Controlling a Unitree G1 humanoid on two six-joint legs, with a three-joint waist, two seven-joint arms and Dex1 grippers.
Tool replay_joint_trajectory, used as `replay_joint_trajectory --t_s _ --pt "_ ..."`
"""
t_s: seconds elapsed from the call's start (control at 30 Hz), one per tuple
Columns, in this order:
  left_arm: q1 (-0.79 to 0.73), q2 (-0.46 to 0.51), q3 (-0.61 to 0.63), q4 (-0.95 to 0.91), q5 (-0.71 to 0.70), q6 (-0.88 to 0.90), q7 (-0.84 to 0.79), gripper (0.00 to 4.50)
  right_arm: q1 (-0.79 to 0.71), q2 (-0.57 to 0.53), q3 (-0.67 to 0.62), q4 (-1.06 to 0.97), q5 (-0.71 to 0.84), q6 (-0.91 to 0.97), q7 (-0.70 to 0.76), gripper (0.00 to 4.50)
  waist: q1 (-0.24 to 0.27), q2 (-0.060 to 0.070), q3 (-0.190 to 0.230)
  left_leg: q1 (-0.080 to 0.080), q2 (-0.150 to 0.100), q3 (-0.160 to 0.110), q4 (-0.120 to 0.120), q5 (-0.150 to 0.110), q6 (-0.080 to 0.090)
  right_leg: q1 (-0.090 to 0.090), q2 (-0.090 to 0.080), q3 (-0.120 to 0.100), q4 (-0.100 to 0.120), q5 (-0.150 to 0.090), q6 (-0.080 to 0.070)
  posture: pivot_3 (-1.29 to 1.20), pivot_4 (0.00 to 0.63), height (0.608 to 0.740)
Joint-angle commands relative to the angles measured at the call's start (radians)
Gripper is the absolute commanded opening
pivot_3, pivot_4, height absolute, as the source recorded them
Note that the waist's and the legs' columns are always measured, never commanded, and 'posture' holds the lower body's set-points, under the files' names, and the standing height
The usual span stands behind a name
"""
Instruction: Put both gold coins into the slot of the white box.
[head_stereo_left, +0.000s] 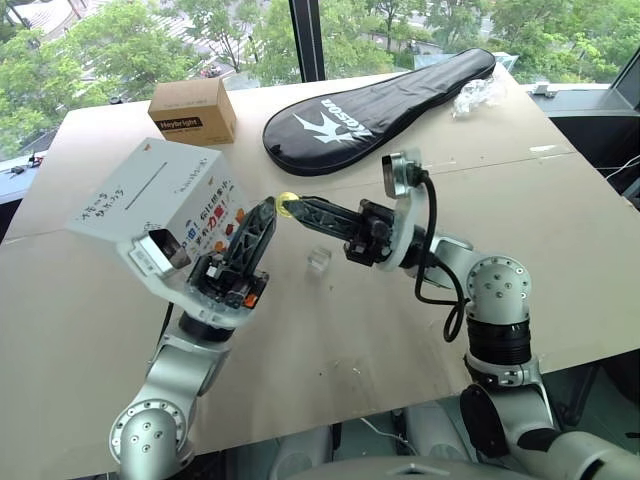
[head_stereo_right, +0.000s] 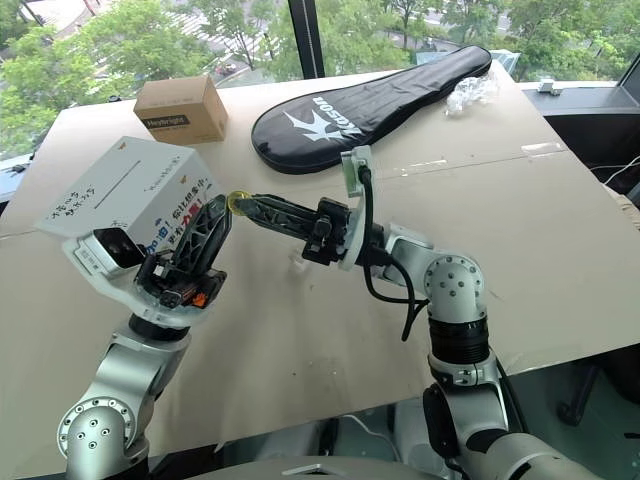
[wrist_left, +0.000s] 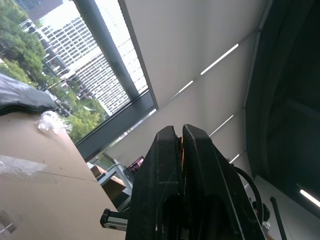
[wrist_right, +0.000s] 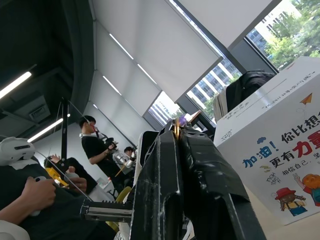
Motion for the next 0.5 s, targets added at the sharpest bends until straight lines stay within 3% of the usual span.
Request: replay_joint_trajectory --t_s 0.03,0.5 --pt "0.014 0.016 -0.016 -0.025 -0.013 0.005 -0.015 0.20 -0.015 0.008 0.018 -0.050 0.046 -0.009 0.009 0.00 0.000 0.000 0.000 0.000 0.000 0.000 0.000 0.000 0.000 0.000 0.000 0.000 0.000 0.000 0.000 0.00 0.150 0.740" --pt "0.017 0.035 -0.053 -0.013 -0.017 0.015 -0.037 0.20 -0.014 0.005 0.048 -0.049 0.038 -0.010 -0.008 0.00 0.001 0.000 0.000 0.000 0.000 0.000 0.000 0.000 0.000 0.000 0.000 0.000 0.000 0.000 0.000 0.00 0.150 0.740"
